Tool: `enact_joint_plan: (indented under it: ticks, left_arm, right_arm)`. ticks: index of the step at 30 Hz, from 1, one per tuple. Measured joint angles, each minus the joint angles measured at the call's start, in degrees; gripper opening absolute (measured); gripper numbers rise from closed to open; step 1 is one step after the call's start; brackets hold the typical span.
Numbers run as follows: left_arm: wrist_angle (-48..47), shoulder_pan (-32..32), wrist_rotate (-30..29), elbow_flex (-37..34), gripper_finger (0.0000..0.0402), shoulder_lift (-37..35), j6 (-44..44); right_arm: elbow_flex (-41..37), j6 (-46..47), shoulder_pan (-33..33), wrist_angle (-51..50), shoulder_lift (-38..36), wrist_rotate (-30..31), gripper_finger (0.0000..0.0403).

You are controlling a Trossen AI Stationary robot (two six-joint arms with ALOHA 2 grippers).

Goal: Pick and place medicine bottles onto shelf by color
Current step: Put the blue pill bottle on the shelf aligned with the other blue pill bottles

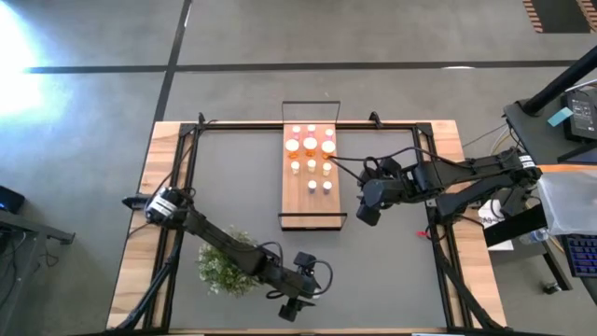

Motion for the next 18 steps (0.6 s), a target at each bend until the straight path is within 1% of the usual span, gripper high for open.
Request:
enact_joint_plan:
  ticks: [4,13,15,18]
  left_arm:
    - [-0.5,0.0,0.3,0.0,0.0219,1.4,0.0]
    - [-0.4,0.2,0.4,0.0,0.0218,1.2,0.0]
    - [-0.1,0.2,0.4,0.0,0.0211,1.2,0.0]
    - [-0.2,0.2,0.4,0.0,0.0189,1.2,0.0]
  right_arm:
    - [0.0,0.0,0.0,0.1,0.0,0.0,0.0217]
    - [0.0,0.0,0.0,0.2,0.0,0.0,0.0217]
    - [0.0,0.0,0.0,0.2,0.0,0.0,0.0217]
    - [0.0,0.0,0.0,0.2,0.0,0.0,0.0216]
